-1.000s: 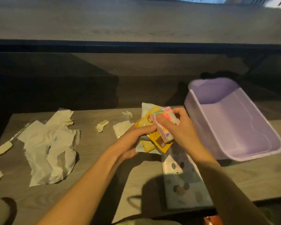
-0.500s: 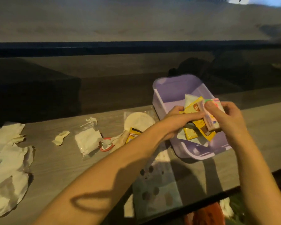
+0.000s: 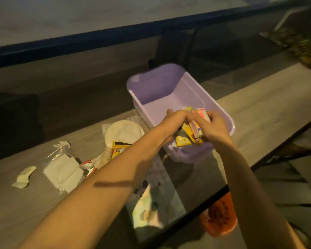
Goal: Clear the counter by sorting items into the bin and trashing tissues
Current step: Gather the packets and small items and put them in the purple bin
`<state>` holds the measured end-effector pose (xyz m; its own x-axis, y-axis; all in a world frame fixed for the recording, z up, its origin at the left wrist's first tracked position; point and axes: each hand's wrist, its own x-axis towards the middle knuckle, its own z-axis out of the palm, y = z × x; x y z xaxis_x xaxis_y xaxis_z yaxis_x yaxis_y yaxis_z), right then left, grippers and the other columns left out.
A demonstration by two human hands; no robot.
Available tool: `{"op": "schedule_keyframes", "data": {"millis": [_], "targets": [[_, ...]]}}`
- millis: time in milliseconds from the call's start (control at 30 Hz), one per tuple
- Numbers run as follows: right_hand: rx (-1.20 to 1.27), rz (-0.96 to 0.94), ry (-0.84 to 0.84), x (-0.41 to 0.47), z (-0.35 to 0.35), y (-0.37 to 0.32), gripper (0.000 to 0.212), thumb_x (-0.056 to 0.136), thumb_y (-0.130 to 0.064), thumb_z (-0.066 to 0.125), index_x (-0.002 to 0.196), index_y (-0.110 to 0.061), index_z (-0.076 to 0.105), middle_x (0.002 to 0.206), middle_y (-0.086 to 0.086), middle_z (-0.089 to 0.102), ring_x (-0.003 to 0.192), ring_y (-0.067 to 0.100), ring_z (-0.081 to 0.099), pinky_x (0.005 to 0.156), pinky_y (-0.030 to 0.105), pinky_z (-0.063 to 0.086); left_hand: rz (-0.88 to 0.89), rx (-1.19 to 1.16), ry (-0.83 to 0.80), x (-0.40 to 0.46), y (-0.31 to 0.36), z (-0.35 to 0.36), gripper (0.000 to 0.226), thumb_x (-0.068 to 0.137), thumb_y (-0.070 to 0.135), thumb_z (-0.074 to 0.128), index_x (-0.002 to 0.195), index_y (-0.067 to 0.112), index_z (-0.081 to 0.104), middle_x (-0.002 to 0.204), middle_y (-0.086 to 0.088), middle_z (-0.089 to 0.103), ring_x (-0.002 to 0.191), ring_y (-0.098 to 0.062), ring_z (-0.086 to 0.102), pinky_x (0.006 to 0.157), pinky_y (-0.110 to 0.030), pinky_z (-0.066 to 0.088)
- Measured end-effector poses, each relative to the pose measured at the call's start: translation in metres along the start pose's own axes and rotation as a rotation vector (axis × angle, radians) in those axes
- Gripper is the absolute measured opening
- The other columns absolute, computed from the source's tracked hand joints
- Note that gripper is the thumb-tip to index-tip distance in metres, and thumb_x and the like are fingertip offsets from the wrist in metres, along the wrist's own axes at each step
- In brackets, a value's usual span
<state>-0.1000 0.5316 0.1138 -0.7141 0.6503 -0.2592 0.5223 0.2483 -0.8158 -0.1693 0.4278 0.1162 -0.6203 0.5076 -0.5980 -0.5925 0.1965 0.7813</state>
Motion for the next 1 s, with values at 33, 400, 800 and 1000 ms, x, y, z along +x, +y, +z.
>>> {"op": "schedule_keyframes", "data": {"millis": [33,400,800,1000], "targets": [[-0.028,0.017,-0.006,0.001,0.003,0.002,0.054,0.078,-0.053,0.064,0.107,-0.008,0.059,0.093,0.007,0.066,0.082,0.021,0.063,0.063,0.028,0.045,0.010,0.030,0.016,-0.003,0.001,0.001,0.083,0.061,0.016,0.058,0.139,0.009,0.027,0.107,-0.021,0.061,0.083,-0.031,0.065,0.066,-0.037,0.057],[-0.044,-0.107,0.094,-0.023,0.040,-0.025,0.026,0.092,-0.031,0.056,0.114,-0.016,0.058,0.119,0.005,0.062,0.102,0.021,0.059,0.081,0.033,0.054,0.317,-0.028,0.145,-0.049,0.013,-0.052,0.026,0.083,0.005,0.057,0.106,0.017,0.057,0.098,-0.007,0.066,0.089,-0.021,0.065,0.078,-0.032,0.054],[-0.195,-0.437,-0.417,-0.080,0.151,-0.032,0.015,0.095,-0.020,0.050,0.105,-0.020,0.061,0.104,0.000,0.062,0.089,0.015,0.060,0.073,0.026,0.053,0.225,-0.131,0.483,-0.095,-0.040,-0.166,0.019,0.084,0.006,0.056,0.096,0.019,0.062,0.098,-0.006,0.064,0.085,-0.016,0.061,0.068,-0.024,0.048],[-0.567,-0.386,-0.446,-0.074,0.188,-0.008,0.024,0.091,-0.015,0.047,0.107,-0.017,0.065,0.110,0.010,0.061,0.091,0.032,0.064,0.080,0.044,0.055,0.118,-0.081,0.541,-0.101,-0.079,-0.186,0.024,0.087,0.000,0.053,0.108,0.011,0.059,0.076,-0.001,0.059,0.067,-0.011,0.054,0.061,-0.022,0.044]]}}
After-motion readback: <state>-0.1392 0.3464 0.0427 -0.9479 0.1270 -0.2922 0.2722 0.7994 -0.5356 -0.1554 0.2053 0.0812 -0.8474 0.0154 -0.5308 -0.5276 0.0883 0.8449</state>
